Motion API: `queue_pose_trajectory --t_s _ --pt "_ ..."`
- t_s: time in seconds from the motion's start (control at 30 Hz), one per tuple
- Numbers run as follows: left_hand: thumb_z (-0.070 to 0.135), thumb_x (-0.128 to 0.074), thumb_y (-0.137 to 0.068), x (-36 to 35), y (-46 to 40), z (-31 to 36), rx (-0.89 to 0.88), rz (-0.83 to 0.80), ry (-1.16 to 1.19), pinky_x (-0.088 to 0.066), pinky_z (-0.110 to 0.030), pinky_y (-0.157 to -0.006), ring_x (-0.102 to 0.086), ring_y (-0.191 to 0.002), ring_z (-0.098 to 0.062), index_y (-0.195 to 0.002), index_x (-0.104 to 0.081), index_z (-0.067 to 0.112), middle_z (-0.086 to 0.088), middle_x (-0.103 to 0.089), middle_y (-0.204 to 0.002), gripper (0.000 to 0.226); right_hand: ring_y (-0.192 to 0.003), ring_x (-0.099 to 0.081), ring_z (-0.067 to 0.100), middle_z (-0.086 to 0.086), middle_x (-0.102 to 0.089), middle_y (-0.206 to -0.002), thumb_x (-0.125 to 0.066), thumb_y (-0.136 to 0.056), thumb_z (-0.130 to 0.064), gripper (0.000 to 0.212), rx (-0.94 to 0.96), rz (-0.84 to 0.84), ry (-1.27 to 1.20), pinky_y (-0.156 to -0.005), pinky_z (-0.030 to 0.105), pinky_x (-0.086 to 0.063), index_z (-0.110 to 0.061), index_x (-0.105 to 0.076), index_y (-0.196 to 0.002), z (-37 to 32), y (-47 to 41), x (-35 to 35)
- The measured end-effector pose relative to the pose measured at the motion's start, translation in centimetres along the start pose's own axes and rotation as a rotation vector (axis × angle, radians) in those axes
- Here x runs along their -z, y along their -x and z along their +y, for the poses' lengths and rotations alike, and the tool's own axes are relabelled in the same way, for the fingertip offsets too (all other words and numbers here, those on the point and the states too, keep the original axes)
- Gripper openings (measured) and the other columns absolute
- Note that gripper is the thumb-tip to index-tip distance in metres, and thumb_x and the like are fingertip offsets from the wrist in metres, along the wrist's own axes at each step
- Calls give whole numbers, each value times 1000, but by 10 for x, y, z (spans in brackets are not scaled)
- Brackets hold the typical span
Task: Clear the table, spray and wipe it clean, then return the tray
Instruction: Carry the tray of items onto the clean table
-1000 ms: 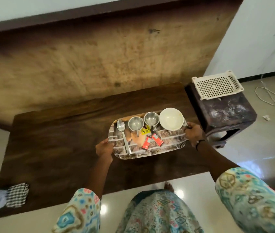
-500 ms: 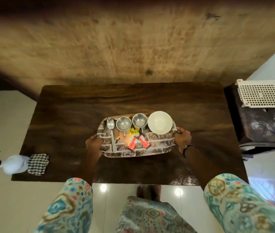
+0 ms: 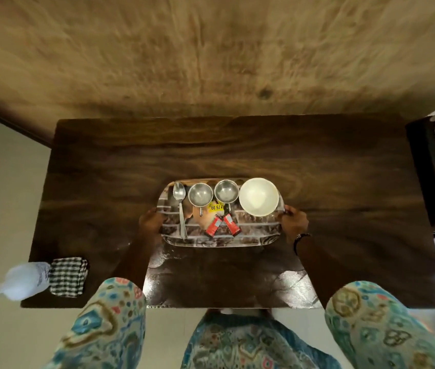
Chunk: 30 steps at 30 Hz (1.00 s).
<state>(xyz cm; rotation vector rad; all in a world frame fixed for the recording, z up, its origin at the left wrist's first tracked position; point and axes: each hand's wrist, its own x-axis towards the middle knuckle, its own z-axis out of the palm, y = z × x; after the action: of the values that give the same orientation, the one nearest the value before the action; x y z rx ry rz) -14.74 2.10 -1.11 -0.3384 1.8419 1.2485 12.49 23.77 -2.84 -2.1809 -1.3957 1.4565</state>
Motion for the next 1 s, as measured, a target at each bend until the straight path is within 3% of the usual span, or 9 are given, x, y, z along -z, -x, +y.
queue_pose_trajectory --t_s 0.17,0.23,0.33,0.47,0.57,0.73,0.83,0.93,1.0 --pt "-1 -57 -83 17 -47 -6 87 8 -70 -56 -30 -52 -66 -63 -30 -95 -65 -3 -14 -68 -75 15 -91 -62 24 13 -70 -112 -61 -83 -2 39 -6 -1 86 -90 45 -54 -10 -65 -122 -1 -4 -25" --pt "-1 -54 -86 20 -50 -7 112 -37 -76 -55 -29 -45 -68 -56 -27 -84 -66 3 -10 -70 -68 13 -99 -63 28 12 -69 -113 -61 -85 -5 37 -3 -18 135 -91 46 -53 -12 -65 -121 -3 -8 -31" --pt "-5 -49 -87 18 -44 -4 124 -78 -52 -52 -25 -40 -67 -48 -18 -80 -65 7 -7 -71 -63 21 -84 -61 23 16 -71 -106 -61 -83 -4 36 -32 -38 135 -82 45 -57 -12 -68 -117 3 -20 -39" --pt "-11 -44 -86 7 -29 3 42 -72 -49 -46 -16 -35 -61 -40 -5 -78 -61 12 7 -66 -47 30 -95 -63 26 15 -69 -102 -59 -86 0 35 -35 -19 191 -72 29 -44 -7 -67 -119 -3 -13 -38" --pt "-15 -41 -87 6 -21 6 -44 -70 -37 -48 -17 -38 -63 -43 -5 -79 -61 11 8 -67 -50 33 -110 -61 30 17 -67 -115 -60 -87 -2 33 -16 9 297 -79 31 -45 -5 -66 -119 -8 -6 -35" --pt "-20 -41 -85 4 -18 7 -78 -49 -25 -46 -14 -37 -60 -40 -1 -75 -55 11 11 -65 -46 35 -100 -65 22 19 -70 -109 -67 -82 -1 32 45 11 292 -70 26 -42 -2 -69 -113 -4 -9 -33" --pt "-18 -45 -84 5 -24 3 -65 -58 -28 -48 -16 -41 -63 -45 -2 -79 -59 11 10 -68 -52 33 -103 -65 22 21 -70 -110 -67 -81 2 32 39 38 264 -77 30 -47 -1 -69 -113 -5 -8 -31" --pt "-12 -51 -83 7 -32 -2 -20 -81 -29 -52 -22 -48 -66 -51 -6 -94 -62 3 2 -71 -68 22 -100 -58 11 21 -69 -111 -65 -81 4 35 31 65 239 -75 23 -43 -1 -68 -115 -4 -10 -28" --pt "-7 -54 -84 6 -38 -6 9 -103 -56 -53 -22 -49 -67 -56 -8 -112 -60 2 -7 -67 -85 30 -98 -56 10 21 -68 -112 -63 -81 6 35 41 81 225 -67 16 -44 0 -67 -115 -8 -10 -26"
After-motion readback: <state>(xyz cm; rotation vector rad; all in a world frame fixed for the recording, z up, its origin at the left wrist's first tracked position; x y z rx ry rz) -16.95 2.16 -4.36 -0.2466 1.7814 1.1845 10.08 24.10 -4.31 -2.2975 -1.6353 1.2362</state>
